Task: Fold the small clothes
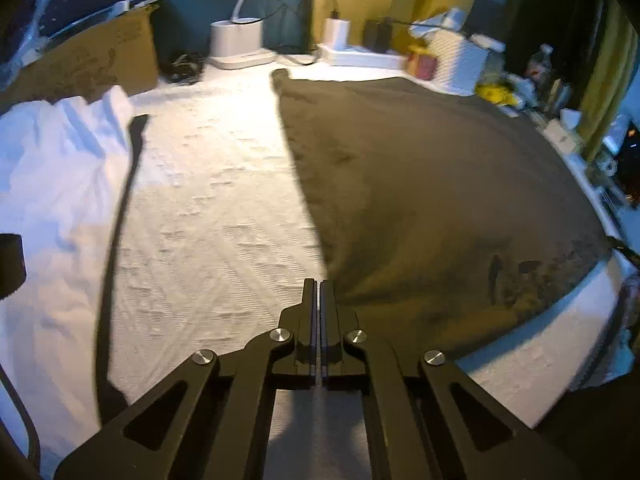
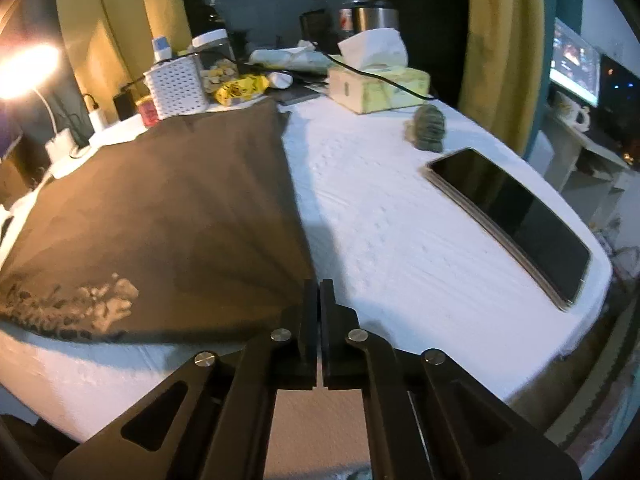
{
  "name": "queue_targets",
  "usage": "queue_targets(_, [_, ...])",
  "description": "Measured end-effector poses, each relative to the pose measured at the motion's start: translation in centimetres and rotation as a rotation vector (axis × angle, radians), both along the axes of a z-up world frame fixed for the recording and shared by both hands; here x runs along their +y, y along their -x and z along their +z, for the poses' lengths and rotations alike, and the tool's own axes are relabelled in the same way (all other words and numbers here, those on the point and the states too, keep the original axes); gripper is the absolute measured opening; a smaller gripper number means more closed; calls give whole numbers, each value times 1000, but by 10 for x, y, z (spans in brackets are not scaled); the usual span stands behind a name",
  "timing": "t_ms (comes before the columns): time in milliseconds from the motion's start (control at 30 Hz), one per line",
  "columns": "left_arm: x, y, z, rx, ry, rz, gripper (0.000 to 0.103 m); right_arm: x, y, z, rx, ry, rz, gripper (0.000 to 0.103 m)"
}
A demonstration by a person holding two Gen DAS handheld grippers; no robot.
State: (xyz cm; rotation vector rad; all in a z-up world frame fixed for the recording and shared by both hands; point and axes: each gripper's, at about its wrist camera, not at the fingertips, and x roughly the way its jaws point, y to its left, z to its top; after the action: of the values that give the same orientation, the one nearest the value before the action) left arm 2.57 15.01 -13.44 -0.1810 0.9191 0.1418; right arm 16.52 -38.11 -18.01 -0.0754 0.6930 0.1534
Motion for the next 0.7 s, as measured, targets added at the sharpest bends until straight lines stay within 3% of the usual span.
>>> queue_targets(233, [10, 1, 9, -51, 45, 44, 0, -8, 4, 2, 10, -17, -14, 0])
queue_targets(633, [-15, -12, 20, -81, 29, -29, 1, 5, 4, 10, 5, -16, -9, 3])
queue_targets(667, [-17, -13, 21, -84, 29, -34, 1, 6, 5, 11, 6, -19, 0, 11])
queue_targets(700, [-19, -15, 23, -86, 27, -37, 1, 6, 7, 12, 2, -20, 4, 27])
